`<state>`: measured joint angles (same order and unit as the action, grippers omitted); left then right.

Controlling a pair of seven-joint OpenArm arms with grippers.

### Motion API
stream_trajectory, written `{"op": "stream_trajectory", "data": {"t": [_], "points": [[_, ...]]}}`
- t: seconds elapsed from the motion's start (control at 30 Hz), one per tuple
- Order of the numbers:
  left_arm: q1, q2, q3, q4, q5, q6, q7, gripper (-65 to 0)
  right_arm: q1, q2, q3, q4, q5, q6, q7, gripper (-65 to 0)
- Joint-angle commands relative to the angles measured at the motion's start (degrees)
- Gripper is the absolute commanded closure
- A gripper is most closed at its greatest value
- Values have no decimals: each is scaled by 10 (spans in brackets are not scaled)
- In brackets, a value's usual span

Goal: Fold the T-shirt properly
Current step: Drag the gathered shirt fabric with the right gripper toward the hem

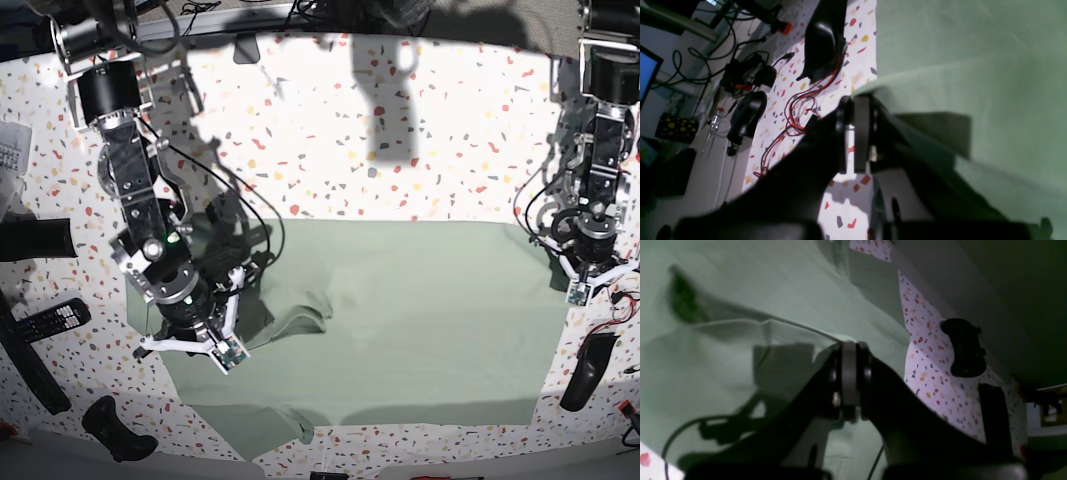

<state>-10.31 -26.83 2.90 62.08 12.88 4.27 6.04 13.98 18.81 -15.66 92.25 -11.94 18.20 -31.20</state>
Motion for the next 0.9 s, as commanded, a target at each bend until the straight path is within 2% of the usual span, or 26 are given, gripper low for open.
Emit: {"op": "stream_trajectory", "data": {"t": [0.0,0.17,0.37,0.5,0.57,0.63,0.77,0.87], "points": [[-13,-9,-5,9,1,7,-14,0,16,2,3,9,-1,-7,9,0],[-13,-10,-5,9,1,7,-9,0,16,2,3,9,-1,-63,-3,0],[-13,-10,-5,9,1,7,-13,0,15,2,3,9,-1,-63,-4,0],[-13,-10,-5,8,1,2,-55,0,15,2,3,9,0,-63,-9,0],[-13,-9,-5,8,0,-11,-81,0,15,2,3,9,0,-63,-10,0],[-13,-10,-5,8,-26,-27,-94,0,15,2,3,9,4,-63,-12,0],[-13,-10,-5,8,-84,-28,-96,0,14,2,3,4,5,-63,-12,0],[-13,-9,-5,8,-90,-28,-95,0,14,1,3,-10,27,-63,-12,0]]}}
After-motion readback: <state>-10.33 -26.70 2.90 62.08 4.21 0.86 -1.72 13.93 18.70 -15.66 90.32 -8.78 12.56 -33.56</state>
